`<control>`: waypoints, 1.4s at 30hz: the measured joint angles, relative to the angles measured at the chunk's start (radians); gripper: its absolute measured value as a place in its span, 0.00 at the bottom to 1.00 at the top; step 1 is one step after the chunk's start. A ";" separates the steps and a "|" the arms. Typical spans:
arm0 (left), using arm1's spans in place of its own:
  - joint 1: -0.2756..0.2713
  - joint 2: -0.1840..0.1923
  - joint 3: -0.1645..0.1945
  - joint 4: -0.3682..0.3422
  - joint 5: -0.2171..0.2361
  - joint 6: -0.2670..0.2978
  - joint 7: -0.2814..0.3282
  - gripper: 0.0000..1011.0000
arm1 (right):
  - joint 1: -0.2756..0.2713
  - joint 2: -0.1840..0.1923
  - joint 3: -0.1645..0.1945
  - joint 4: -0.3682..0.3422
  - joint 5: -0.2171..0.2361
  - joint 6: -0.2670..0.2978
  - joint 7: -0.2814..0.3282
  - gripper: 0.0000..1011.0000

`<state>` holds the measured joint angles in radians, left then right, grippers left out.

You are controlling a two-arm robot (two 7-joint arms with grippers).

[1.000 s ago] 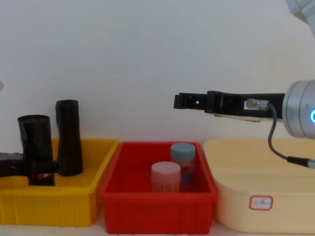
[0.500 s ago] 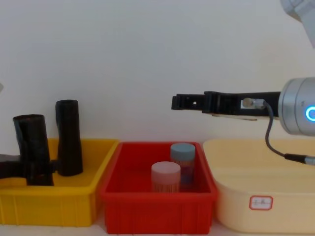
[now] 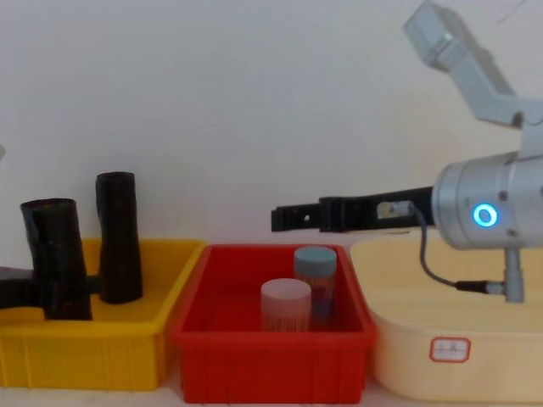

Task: Pick up the garbage bag with the one hand and transfer it to the other hand.

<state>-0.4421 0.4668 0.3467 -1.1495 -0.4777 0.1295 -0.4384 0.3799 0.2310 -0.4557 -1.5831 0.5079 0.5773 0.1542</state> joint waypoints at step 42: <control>0.000 0.000 0.000 0.000 0.001 0.000 0.001 0.43 | 0.214 -0.071 -0.134 0.365 -0.120 0.003 0.099 0.99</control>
<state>-0.4421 0.4669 0.3468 -1.1494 -0.4767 0.1295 -0.4376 0.5941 0.1603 -0.5898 -1.2179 0.3882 0.5807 0.2536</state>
